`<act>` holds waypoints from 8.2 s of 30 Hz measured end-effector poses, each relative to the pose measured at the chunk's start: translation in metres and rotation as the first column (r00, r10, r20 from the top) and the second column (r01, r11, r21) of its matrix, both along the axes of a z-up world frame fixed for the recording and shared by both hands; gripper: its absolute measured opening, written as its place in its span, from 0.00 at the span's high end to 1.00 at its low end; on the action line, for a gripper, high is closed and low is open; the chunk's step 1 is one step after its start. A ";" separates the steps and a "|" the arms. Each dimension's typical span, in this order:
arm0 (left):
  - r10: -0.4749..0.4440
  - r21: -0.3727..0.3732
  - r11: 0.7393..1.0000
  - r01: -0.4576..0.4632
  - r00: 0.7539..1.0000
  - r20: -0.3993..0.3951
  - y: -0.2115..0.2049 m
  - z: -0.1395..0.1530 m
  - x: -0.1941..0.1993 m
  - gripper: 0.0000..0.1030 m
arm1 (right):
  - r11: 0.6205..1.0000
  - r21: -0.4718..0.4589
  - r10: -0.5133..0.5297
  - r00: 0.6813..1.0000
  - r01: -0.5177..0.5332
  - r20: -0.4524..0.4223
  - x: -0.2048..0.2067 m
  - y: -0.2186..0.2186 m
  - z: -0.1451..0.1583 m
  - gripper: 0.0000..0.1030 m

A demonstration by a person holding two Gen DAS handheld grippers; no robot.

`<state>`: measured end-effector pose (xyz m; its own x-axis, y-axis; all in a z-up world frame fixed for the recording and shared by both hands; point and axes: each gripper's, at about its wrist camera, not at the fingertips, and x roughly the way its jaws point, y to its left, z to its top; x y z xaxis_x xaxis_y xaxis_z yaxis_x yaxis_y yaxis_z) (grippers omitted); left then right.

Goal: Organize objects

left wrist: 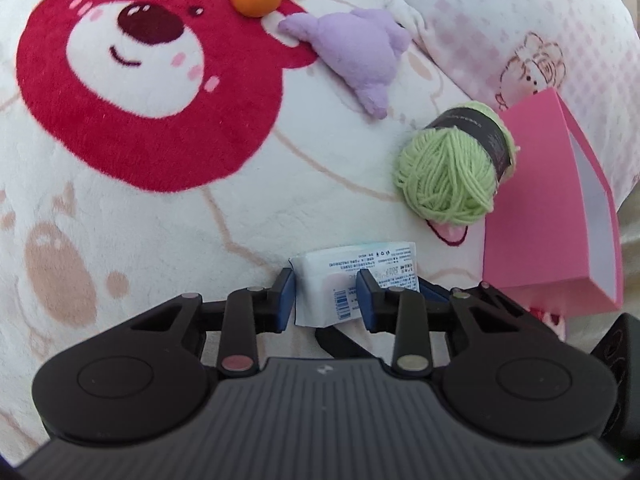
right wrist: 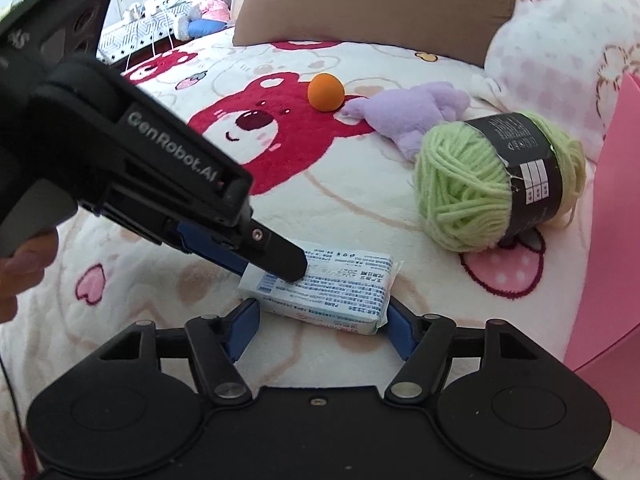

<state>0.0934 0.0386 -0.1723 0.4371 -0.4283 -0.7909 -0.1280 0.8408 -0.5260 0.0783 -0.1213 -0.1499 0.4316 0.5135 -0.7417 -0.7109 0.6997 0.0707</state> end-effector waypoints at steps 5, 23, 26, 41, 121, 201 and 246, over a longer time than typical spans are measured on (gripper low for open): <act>-0.028 0.042 0.999 0.028 1.000 0.009 -0.008 0.004 0.000 0.68 | 0.999 -0.048 0.015 0.998 -0.012 0.059 -0.008 0.005 -0.001 0.28; -0.056 0.017 0.998 0.056 0.998 0.016 -0.013 0.013 -0.001 0.67 | 0.999 -0.033 -0.005 0.998 0.007 0.069 -0.005 0.004 0.001 0.18; -0.066 0.012 0.998 0.066 0.997 0.028 -0.013 0.017 -0.003 0.67 | 1.000 -0.022 -0.011 0.998 0.012 0.055 -0.004 0.001 0.005 0.19; -0.142 0.032 0.990 0.140 0.989 0.050 -0.022 0.043 -0.022 0.64 | 0.999 -0.016 -0.029 1.000 0.029 -0.004 -0.018 -0.010 0.032 0.18; -0.577 0.043 0.813 0.580 0.794 0.193 -0.166 0.228 -0.010 0.56 | 0.922 -0.015 -0.385 0.921 0.387 0.058 -0.025 -0.141 0.217 0.20; -0.420 0.168 0.899 0.404 0.905 0.071 -0.272 0.126 0.139 0.56 | 0.891 -0.258 -0.393 0.919 0.374 -0.021 0.116 -0.215 0.114 0.31; -0.522 0.252 0.840 0.481 0.843 0.130 -0.129 0.288 -0.015 0.44 | 0.958 -0.146 -0.221 0.961 0.245 0.165 -0.051 -0.129 0.242 0.11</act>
<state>0.0788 -0.0904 0.1155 0.3529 -0.4690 -0.8096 0.4232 0.8518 -0.3089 0.0271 -0.2500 0.0923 0.6340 0.2627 -0.7274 -0.5205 0.8406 -0.1501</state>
